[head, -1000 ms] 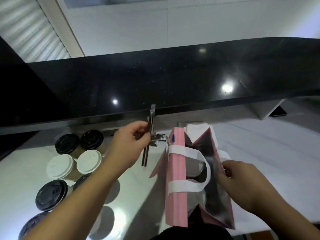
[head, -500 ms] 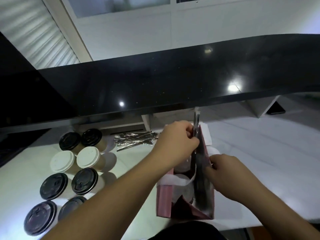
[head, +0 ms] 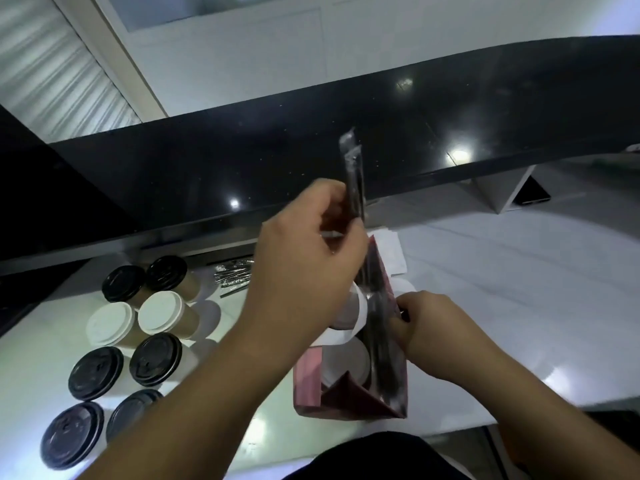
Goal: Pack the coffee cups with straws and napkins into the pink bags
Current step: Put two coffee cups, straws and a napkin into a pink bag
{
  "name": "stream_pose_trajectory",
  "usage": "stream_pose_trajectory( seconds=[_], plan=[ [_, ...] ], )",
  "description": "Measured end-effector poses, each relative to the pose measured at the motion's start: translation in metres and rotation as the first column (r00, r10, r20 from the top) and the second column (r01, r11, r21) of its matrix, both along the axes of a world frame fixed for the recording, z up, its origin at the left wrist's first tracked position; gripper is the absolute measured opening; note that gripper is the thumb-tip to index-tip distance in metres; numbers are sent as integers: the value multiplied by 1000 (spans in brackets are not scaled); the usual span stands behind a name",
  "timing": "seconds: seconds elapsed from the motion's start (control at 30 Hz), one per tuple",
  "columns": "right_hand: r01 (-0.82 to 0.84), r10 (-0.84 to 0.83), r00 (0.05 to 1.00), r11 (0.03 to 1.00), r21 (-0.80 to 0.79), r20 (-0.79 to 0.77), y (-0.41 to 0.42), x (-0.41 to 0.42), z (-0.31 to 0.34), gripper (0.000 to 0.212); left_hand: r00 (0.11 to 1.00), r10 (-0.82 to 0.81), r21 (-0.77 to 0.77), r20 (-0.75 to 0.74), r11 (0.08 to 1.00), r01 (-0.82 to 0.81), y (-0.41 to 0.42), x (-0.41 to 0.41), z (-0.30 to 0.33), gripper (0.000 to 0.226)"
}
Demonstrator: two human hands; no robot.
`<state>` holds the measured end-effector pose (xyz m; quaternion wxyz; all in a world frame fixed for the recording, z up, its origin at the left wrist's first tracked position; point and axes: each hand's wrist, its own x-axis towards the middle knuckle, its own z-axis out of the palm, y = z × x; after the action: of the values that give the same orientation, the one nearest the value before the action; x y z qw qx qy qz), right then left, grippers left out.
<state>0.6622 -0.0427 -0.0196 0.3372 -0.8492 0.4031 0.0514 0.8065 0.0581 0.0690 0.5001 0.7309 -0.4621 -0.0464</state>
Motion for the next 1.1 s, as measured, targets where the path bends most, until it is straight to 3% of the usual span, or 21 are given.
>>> stream_pose_trajectory(
  seconds=[0.07, 0.13, 0.23, 0.37, 0.47, 0.53, 0.6, 0.67, 0.73, 0.87, 0.97, 1.1],
  plan=[
    [-4, 4, 1000, 1000, 7, 1, -1, 0, 2, 30, 991, -24, 92, -134, 995, 36, -7, -9, -13, 13],
    [-3, 3, 1000, 1000, 28, -15, -2, 1, 5, 28, 989, 25, 300, -143, 954, 20, -17, -11, -32, 12],
    [4, -2, 1000, 998, 69, -26, -3, 2, 10, 28, 999, 19, 607, -30, 795, 3, -26, -8, -58, 4],
    [5, -2, 999, 997, 78, -37, -4, 3, 10, 25, 996, -80, 793, -38, 604, 79, -27, -8, -80, 12],
    [10, -7, 999, 997, 79, -32, -3, 4, 9, 25, 994, -87, 820, -64, 564, 102, -30, -4, -85, 21],
    [9, -7, 1000, 997, 70, -29, -3, 4, 10, 27, 993, -95, 802, -70, 587, 112, -29, -1, -80, 23],
    [5, -3, 1000, 998, 60, -30, -3, 4, 10, 29, 995, -90, 756, -39, 649, 88, -20, 1, -73, 16],
    [-1, 3, 999, 999, 51, -33, -3, 3, 10, 31, 1000, -29, 664, -11, 747, 30, -5, 7, -66, 30],
    [-8, 9, 999, 999, 40, -34, -4, 3, 8, 32, 1000, 13, 582, -19, 813, 0, 17, 17, -61, 28],
    [-36, 36, 999, 999, -1, -38, -6, 2, 6, 32, 997, 43, 591, 67, 803, -75, 62, 33, -65, 36],
    [-56, 56, 998, 998, 22, -16, -10, 4, 10, 35, 997, 73, 647, 39, 758, -81, 77, 26, -72, 54],
    [-90, 90, 996, 995, -43, -9, -17, 15, 18, 42, 991, 134, 620, -19, 779, -93, 76, 14, -77, 70]
  ],
)
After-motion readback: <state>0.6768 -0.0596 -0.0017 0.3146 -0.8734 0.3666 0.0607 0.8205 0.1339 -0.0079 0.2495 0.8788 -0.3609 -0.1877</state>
